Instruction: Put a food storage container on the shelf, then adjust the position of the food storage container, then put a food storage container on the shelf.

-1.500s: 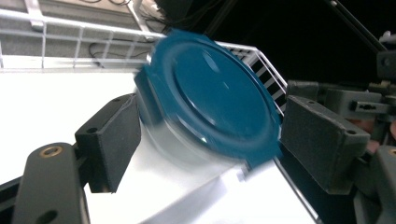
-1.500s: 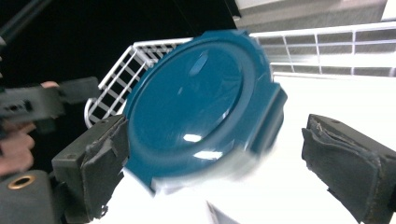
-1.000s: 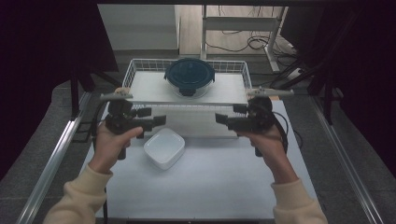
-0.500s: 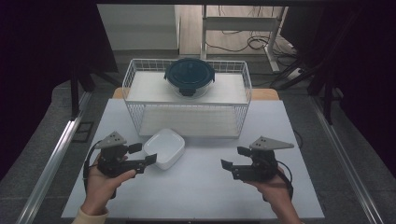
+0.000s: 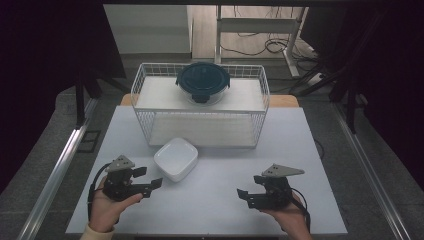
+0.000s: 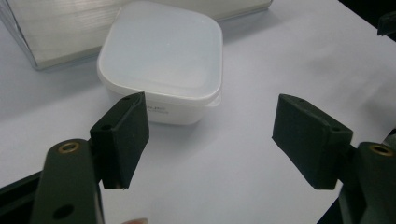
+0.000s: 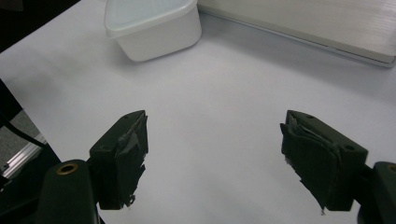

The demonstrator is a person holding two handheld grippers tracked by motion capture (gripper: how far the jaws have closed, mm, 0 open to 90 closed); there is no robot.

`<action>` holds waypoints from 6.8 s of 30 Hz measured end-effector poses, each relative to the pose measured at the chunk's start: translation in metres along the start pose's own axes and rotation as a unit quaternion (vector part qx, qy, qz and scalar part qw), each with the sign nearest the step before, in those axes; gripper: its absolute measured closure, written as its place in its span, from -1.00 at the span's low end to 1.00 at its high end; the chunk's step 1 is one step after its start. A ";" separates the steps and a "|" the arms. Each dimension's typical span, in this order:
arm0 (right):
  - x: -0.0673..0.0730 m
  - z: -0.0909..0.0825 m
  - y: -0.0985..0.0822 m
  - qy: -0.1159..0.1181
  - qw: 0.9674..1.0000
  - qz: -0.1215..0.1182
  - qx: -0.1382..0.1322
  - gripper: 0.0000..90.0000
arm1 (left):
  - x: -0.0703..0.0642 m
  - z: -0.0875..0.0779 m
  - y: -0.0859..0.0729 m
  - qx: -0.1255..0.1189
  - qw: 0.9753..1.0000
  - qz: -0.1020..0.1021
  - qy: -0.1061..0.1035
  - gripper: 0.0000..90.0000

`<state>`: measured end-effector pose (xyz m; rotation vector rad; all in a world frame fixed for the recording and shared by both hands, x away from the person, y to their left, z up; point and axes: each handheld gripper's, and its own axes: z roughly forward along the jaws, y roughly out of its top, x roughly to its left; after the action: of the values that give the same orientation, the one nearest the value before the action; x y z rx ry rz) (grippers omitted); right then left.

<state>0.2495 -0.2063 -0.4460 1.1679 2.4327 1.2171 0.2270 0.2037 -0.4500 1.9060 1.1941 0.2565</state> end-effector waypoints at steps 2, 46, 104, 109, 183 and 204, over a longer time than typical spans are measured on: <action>-0.002 -0.002 0.000 -0.004 1.000 0.000 -0.003 -0.49 | 0.000 0.002 -0.001 0.004 1.000 0.001 0.000 -0.40; -0.018 0.005 -0.009 -0.015 1.000 0.015 0.017 -0.50 | 0.067 0.051 0.079 0.105 0.994 -0.003 0.029 0.80; -0.022 0.005 -0.009 -0.008 0.999 0.031 0.022 -0.50 | 0.011 0.116 0.035 0.156 0.985 0.004 -0.074 1.00; -0.023 0.004 -0.010 -0.010 0.999 0.034 0.021 -0.49 | 0.005 0.116 0.032 0.155 0.984 0.007 -0.083 1.00; -0.029 0.030 0.050 0.062 0.994 0.084 -0.029 -0.20 | 0.011 0.071 0.039 0.031 0.990 -0.102 -0.093 -0.33; -0.033 0.089 0.038 0.075 0.990 0.116 0.034 -0.12 | 0.026 0.108 0.026 0.054 0.973 -0.169 -0.145 -0.24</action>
<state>0.3353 -0.1628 -0.4812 1.4646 2.5193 1.3398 0.3178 0.1609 -0.5038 1.7208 1.3244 -0.2657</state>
